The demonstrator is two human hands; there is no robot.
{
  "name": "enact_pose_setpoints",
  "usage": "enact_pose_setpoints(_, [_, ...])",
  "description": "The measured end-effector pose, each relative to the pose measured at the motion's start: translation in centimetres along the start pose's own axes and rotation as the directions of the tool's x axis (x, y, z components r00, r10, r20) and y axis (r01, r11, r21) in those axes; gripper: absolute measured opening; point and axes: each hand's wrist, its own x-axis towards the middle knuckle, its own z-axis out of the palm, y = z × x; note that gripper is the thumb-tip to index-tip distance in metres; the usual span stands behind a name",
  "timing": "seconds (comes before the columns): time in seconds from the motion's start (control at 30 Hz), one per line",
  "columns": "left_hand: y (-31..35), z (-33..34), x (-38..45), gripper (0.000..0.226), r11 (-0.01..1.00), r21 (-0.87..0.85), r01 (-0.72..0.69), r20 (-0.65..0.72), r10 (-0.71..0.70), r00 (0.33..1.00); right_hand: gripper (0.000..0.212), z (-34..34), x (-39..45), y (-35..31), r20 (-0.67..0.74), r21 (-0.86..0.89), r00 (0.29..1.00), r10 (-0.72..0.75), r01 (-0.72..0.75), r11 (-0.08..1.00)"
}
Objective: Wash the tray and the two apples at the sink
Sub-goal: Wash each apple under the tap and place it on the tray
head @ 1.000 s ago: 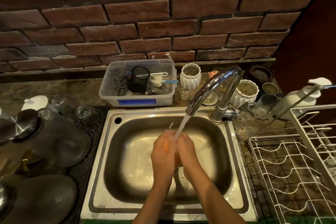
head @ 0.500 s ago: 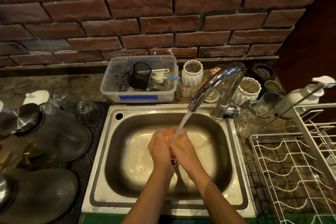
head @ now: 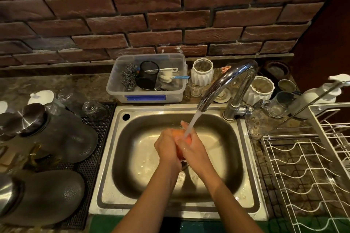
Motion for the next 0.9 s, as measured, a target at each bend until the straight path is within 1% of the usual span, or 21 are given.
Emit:
enact_pose_setpoints(0.07, [-0.4, -0.5, 0.1, 0.02, 0.991, 0.11, -0.08, 0.046, 0.076, 0.996, 0.021, 0.1, 0.0, 0.1, -0.044, -0.029, 0.999, -0.013, 0.012, 1.0])
enact_pose_setpoints(0.13, [-1.3, -1.3, 0.0, 0.021, 0.936, 0.249, -0.248, 0.159, 0.213, 0.964, 0.02, 0.1, 0.1, -0.2, -0.151, 0.065, 0.985, 0.077, -0.068, 0.996])
enact_pose_setpoints(0.2, [-2.0, -2.1, 0.5, 0.021, 0.773, 0.4, -0.492, 0.325, 0.382, 0.865, 0.029, -0.2, 0.3, -0.6, -0.198, 0.176, 0.956, 0.215, -0.181, 0.968])
enact_pose_setpoints(0.23, [-2.3, -2.4, 0.8, 0.025, 0.684, 0.44, -0.581, 0.401, 0.43, 0.809, 0.036, -0.4, 0.3, -0.8, -0.186, 0.173, 0.946, 0.265, -0.234, 0.957])
enact_pose_setpoints(0.27, [-2.3, -2.7, 1.0, 0.029, 0.623, 0.456, -0.636, 0.449, 0.456, 0.768, 0.042, -0.5, 0.3, -1.0, -0.162, 0.17, 0.938, 0.307, -0.28, 0.945])
enact_pose_setpoints(0.3, [-2.2, -2.8, 1.2, 0.029, 0.616, 0.447, -0.649, 0.464, 0.461, 0.757, 0.045, -0.5, 0.4, -1.1, -0.143, 0.159, 0.929, 0.342, -0.319, 0.934])
enact_pose_setpoints(0.33, [-2.0, -2.7, 1.3, 0.024, 0.65, 0.422, -0.632, 0.448, 0.457, 0.768, 0.046, -0.5, 0.2, -1.2, -0.13, 0.154, 0.922, 0.365, -0.345, 0.926])
enact_pose_setpoints(0.37, [-1.9, -2.5, 1.4, 0.018, 0.707, 0.383, -0.595, 0.402, 0.452, 0.796, 0.045, -0.4, 0.0, -1.1, -0.123, 0.16, 0.92, 0.373, -0.353, 0.922])
enact_pose_setpoints(0.4, [-1.8, -2.1, 1.3, 0.019, 0.773, 0.344, -0.533, 0.323, 0.435, 0.84, 0.043, -0.2, -0.1, -1.1, -0.124, 0.167, 0.928, 0.351, -0.33, 0.929])
enact_pose_setpoints(0.47, [-1.6, -1.2, 0.9, 0.022, 0.91, 0.237, -0.34, 0.108, 0.324, 0.94, 0.037, 0.3, -0.2, -0.5, -0.105, 0.132, 0.971, 0.213, -0.199, 0.971])
enact_pose_setpoints(0.5, [-1.5, -0.8, 0.6, 0.023, 0.95, 0.183, -0.254, 0.018, 0.255, 0.967, 0.036, 0.6, -0.3, -0.2, -0.094, 0.112, 0.986, 0.141, -0.13, 0.985])
enact_pose_setpoints(0.53, [-1.5, -0.6, 0.4, 0.024, 0.97, 0.154, -0.19, -0.016, 0.194, 0.981, 0.034, 0.9, -0.5, -0.1, -0.1, 0.11, 0.992, 0.082, -0.071, 0.991])
enact_pose_setpoints(0.6, [-1.6, -0.6, 0.0, 0.025, 0.977, 0.163, -0.134, 0.022, 0.132, 0.991, 0.025, 0.8, -0.4, -0.1, -0.176, 0.087, 0.984, 0.012, 0.004, 0.996])
enact_pose_setpoints(0.63, [-1.8, -0.7, -0.2, 0.025, 0.967, 0.198, -0.16, 0.059, 0.151, 0.987, 0.018, 0.5, -0.2, -0.2, -0.21, 0.056, 0.978, 0.003, 0.009, 0.998])
enact_pose_setpoints(0.67, [-2.1, -1.0, -0.2, 0.026, 0.938, 0.254, -0.237, 0.108, 0.216, 0.97, 0.014, 0.3, 0.1, -0.4, -0.226, 0.047, 0.974, 0.017, -0.007, 0.999])
enact_pose_setpoints(0.7, [-2.3, -1.4, -0.2, 0.027, 0.881, 0.313, -0.354, 0.176, 0.313, 0.933, 0.017, 0.0, 0.5, -0.8, -0.23, 0.066, 0.971, 0.066, -0.052, 0.996])
enact_pose_setpoints(0.77, [-2.6, -2.1, 0.4, 0.041, 0.677, 0.436, -0.593, 0.344, 0.484, 0.805, 0.028, -0.3, 1.4, -1.7, -0.212, 0.161, 0.944, 0.254, -0.223, 0.962])
enact_pose_setpoints(0.8, [-2.7, -2.4, 0.7, 0.044, 0.587, 0.458, -0.668, 0.405, 0.53, 0.745, 0.031, -0.5, 1.5, -2.0, -0.191, 0.19, 0.918, 0.347, -0.312, 0.931])
enact_pose_setpoints(0.83, [-2.7, -2.6, 1.0, 0.04, 0.544, 0.467, -0.697, 0.427, 0.552, 0.716, 0.033, -0.5, 1.6, -2.3, -0.166, 0.211, 0.898, 0.408, -0.372, 0.904])
enact_pose_setpoints(0.87, [-2.6, -2.6, 1.2, 0.032, 0.585, 0.45, -0.675, 0.399, 0.545, 0.738, 0.032, -0.5, 1.5, -2.4, -0.148, 0.227, 0.889, 0.434, -0.397, 0.889])
enact_pose_setpoints(0.9, [-2.4, -2.5, 1.4, 0.025, 0.655, 0.431, -0.621, 0.352, 0.511, 0.784, 0.032, -0.4, 1.3, -2.3, -0.14, 0.23, 0.891, 0.432, -0.395, 0.89])
